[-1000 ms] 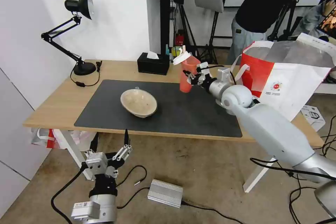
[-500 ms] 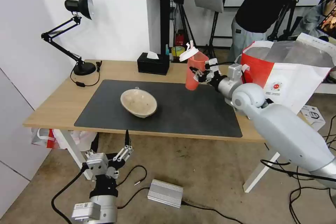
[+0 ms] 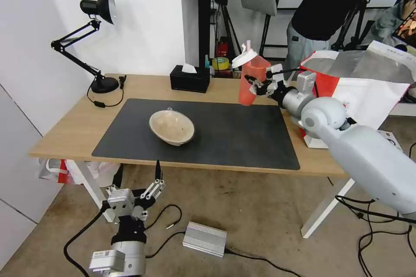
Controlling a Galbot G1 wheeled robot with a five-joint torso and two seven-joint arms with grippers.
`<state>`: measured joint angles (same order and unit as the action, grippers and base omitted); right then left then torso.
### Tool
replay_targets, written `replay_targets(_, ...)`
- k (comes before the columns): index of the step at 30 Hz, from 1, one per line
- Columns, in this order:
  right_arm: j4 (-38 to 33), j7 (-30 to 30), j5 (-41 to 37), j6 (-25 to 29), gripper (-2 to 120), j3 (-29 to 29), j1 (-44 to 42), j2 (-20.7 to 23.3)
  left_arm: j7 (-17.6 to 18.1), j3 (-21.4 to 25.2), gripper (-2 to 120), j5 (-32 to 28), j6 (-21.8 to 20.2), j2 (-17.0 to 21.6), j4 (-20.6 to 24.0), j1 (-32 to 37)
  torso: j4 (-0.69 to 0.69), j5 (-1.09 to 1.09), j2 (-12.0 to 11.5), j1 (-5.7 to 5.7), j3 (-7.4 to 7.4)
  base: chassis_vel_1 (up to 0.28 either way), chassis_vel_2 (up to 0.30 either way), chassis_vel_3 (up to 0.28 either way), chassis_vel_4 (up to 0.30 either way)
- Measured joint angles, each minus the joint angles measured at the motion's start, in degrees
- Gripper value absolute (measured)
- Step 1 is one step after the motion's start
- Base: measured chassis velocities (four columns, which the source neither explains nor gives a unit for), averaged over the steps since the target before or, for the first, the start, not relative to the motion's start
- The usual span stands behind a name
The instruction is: Pick up the trash from the table and place it into the takeout bag.
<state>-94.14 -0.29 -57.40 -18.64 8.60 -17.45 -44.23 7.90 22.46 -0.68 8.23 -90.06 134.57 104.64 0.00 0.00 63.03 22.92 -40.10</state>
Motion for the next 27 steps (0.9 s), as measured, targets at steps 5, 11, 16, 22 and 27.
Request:
replay_targets(5, -0.84, 0.12, -0.77, -0.26, 4, -0.94, 0.16, 1.04, -0.13, 0.03, 100, -0.08, -0.14, 0.12, 0.00, -0.07, 0.00, 0.00, 0.00, 0.00, 0.00, 0.000, 0.000, 0.000, 0.000)
replay_targets(11, -1.57, 0.68, -1.72, -0.49, 4, -1.31, 0.64, 1.93, -0.17, -0.02, 100, -0.08, -0.21, 0.19, 0.01, -0.22, 0.00, 0.00, 0.00, 0.00, 0.00, 0.000, 0.000, 0.000, 0.000)
replay_targets(16, -1.99, 0.80, -2.54, -0.68, 4, -1.82, 1.68, 2.71, -0.22, -0.24, 100, 0.00, -0.23, 0.12, 0.00, -0.26, 0.00, 0.00, 0.00, 0.00, 0.00, 0.000, 0.000, 0.000, 0.000)
replay_targets(22, -2.11, 0.80, -2.95, -0.73, 4, -2.61, 2.00, 3.54, -0.23, -0.33, 100, 0.01, -0.25, 0.16, -0.09, -0.41, 0.00, 0.00, 0.00, 0.00, 0.00, 0.000, 0.000, 0.000, 0.000)
replay_targets(27, -2.25, 0.86, -3.76, -0.77, 4, -3.18, 2.09, 4.01, -0.23, -0.38, 100, -0.01, -0.32, 0.20, -0.12, -0.68, 0.00, 0.00, 0.00, 0.00, 0.00, 0.000, 0.000, 0.000, 0.000)
